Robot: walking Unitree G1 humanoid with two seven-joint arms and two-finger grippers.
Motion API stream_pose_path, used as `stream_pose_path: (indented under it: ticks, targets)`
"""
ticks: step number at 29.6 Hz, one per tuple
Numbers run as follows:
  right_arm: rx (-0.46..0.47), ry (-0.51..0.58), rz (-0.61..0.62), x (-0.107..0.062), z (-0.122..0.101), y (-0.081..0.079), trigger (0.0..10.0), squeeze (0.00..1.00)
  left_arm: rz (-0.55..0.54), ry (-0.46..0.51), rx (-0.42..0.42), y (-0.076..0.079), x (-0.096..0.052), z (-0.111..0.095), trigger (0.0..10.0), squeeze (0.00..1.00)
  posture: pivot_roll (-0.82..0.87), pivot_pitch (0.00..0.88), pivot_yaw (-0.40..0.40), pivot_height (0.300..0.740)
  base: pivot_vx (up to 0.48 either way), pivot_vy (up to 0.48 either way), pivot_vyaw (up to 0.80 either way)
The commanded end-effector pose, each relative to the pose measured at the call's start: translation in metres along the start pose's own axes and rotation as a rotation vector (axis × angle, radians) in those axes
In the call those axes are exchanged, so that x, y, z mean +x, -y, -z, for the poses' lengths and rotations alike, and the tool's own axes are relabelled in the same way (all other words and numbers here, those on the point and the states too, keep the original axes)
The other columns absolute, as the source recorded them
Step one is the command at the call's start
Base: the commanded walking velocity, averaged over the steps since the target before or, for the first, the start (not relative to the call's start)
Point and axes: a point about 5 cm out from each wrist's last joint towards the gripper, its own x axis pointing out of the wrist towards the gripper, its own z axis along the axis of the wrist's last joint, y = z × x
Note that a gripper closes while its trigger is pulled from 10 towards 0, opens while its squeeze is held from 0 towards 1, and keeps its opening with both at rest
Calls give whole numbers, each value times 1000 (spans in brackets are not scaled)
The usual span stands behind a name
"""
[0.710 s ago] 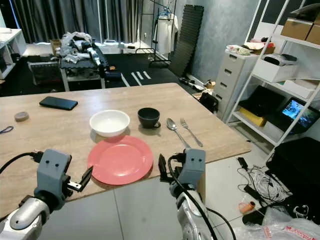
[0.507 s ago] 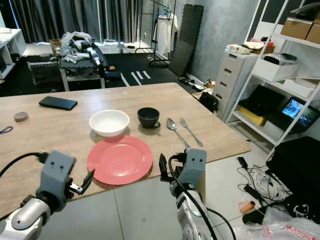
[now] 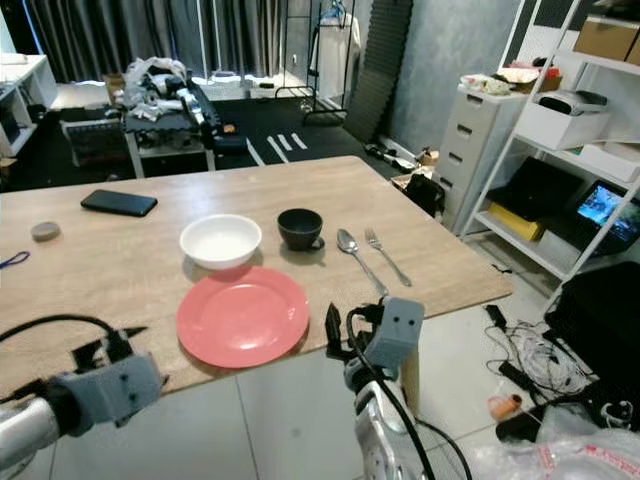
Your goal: Setting the table
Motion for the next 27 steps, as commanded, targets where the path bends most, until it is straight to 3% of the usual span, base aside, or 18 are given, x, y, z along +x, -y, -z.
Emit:
stream_pose_path:
  ticks: [1,4,6,10,18,24,27]
  targets:
    - [13,4,3,0,1,0,10000,0,66,0,42,11,3,3,10000,0,124,107,66,740,0,0,0]
    - [18,16,-13,2,-2,-3,10000,0,85,4,89,19,20,7,10000,0,107,106,66,740,0,0,0]
    - [19,18,-17,2,-2,-4,10000,0,88,8,115,20,23,8,10000,0,107,106,66,740,0,0,0]
    - [22,31,-31,1,-5,-5,10000,0,49,42,154,12,32,5,10000,0,97,116,68,740,0,0,0]
    - [18,33,-54,2,-6,-6,10000,0,32,79,182,11,36,5,10000,0,101,118,66,740,0,0,0]
    - [18,34,-81,5,-8,-12,10000,0,11,76,242,1,44,8,10000,0,105,131,68,740,0,0,0]
    - [25,31,-67,4,-7,-10,10000,0,-5,106,210,-6,47,2,10000,0,106,128,70,740,0,0,0]
